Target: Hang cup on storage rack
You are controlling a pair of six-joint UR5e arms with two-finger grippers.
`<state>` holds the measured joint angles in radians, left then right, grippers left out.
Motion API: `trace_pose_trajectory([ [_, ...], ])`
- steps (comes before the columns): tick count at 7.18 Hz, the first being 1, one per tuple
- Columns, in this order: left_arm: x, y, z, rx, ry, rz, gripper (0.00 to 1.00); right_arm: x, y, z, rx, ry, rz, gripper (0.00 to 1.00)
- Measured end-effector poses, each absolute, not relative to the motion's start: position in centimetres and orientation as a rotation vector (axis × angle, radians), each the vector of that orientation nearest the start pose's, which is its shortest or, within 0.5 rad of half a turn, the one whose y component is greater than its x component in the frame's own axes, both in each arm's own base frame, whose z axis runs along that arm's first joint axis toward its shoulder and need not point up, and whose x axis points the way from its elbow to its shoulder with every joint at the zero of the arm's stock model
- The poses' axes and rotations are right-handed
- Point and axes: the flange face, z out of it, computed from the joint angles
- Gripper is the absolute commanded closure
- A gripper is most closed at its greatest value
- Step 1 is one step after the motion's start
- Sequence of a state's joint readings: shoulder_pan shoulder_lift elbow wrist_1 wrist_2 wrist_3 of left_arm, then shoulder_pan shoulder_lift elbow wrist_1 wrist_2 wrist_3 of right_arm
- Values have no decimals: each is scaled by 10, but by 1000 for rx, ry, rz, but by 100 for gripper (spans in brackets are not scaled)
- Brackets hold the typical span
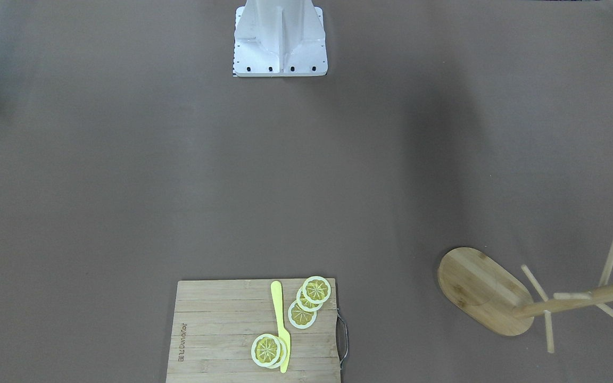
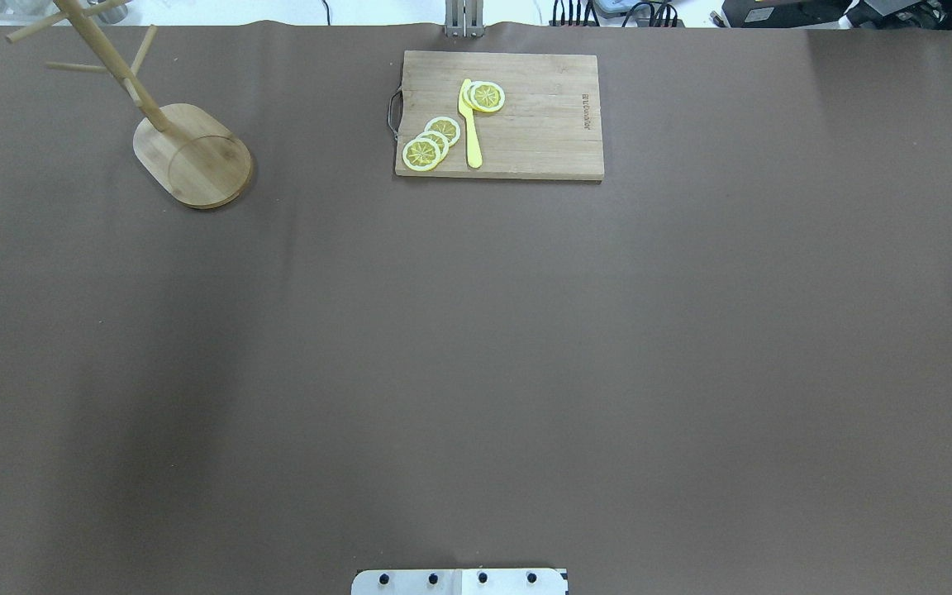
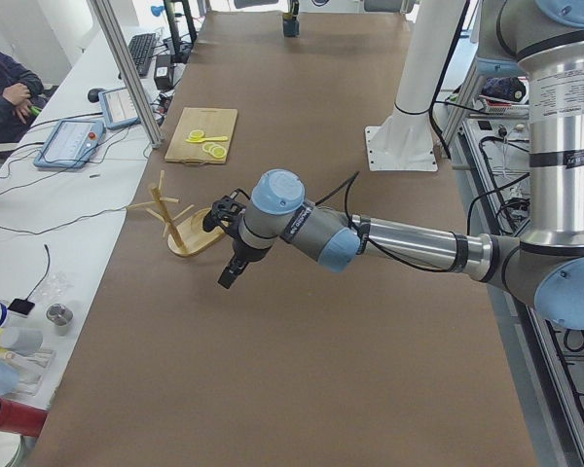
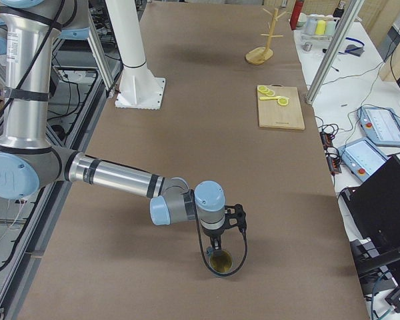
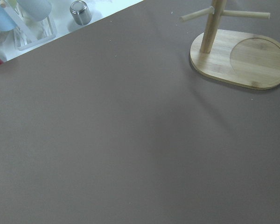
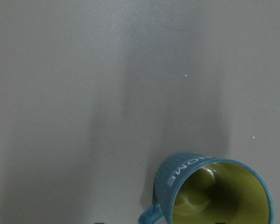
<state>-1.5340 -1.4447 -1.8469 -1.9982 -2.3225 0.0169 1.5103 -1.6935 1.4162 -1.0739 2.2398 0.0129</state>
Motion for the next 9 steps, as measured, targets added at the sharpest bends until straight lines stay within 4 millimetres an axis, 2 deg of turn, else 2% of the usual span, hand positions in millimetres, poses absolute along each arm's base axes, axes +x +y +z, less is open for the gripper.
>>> trace_pose_trajectory([
  [1, -48, -457, 535, 545, 737, 267, 1, 45, -449, 753, 194, -667, -121, 51],
  [2, -49, -455, 536, 549, 737, 267, 1, 45, -454, 757, 196, -654, -119, 61],
  [9, -48, -454, 539, 548, 738, 267, 1, 46, -462, 759, 199, -636, -113, 63],
])
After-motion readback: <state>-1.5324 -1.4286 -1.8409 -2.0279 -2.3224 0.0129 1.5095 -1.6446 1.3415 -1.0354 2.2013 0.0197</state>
